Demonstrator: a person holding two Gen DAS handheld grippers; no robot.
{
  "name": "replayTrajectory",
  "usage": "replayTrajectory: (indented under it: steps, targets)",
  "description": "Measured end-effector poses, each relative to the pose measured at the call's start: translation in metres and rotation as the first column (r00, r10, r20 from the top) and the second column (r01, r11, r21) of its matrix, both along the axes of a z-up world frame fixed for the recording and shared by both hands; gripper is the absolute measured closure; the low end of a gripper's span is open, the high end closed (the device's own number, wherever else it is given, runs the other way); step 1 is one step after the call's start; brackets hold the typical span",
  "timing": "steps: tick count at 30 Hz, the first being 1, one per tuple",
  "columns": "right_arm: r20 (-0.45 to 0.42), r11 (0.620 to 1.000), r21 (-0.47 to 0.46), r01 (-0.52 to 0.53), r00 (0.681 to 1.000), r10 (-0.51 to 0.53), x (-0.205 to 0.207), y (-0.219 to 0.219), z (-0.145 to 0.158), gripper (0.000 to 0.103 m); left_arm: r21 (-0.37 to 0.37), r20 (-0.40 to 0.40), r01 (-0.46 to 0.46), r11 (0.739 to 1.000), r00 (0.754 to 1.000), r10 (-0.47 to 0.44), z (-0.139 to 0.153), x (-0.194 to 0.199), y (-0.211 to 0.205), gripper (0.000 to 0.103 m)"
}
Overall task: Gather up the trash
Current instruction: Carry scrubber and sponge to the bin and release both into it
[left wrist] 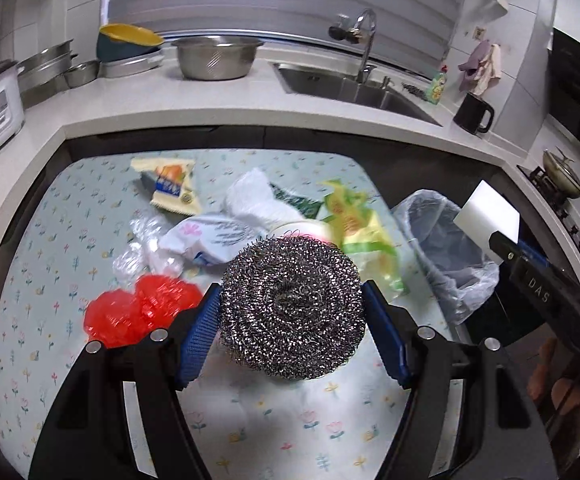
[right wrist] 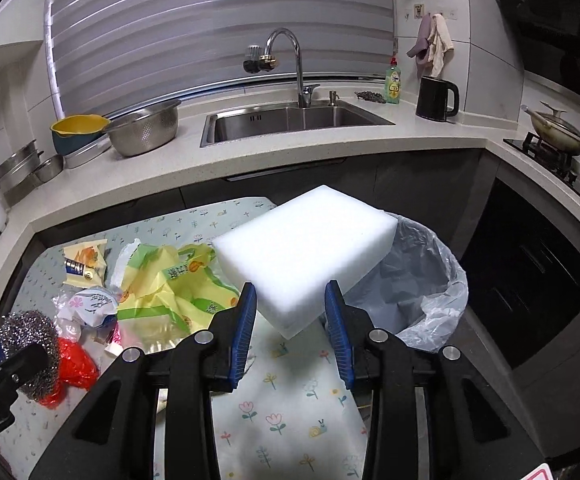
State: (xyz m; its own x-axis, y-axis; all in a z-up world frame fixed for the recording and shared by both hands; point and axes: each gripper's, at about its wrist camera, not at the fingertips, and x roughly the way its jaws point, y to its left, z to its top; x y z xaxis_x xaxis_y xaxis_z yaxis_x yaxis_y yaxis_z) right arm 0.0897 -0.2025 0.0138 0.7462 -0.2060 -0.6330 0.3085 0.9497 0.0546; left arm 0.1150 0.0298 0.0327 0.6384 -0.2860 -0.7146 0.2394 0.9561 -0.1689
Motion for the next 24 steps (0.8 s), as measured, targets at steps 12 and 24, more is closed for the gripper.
replayTrajectory:
  steps: [12,24]
  targets:
    - [-0.007,0.989,-0.01,0.148,0.989,-0.148,-0.021,-0.078,-0.001,0.069,-0.008,0.069,0.212,0.977,0.975,-0.211,0.028,0.021,-0.119,0.036]
    - [-0.05,0.963,0.007,0.27,0.962,-0.269,-0.033,-0.135,-0.029,0.069,-0.031,-0.018,0.391,0.92,0.92,-0.391,-0.014,0.082,-0.244,0.035]
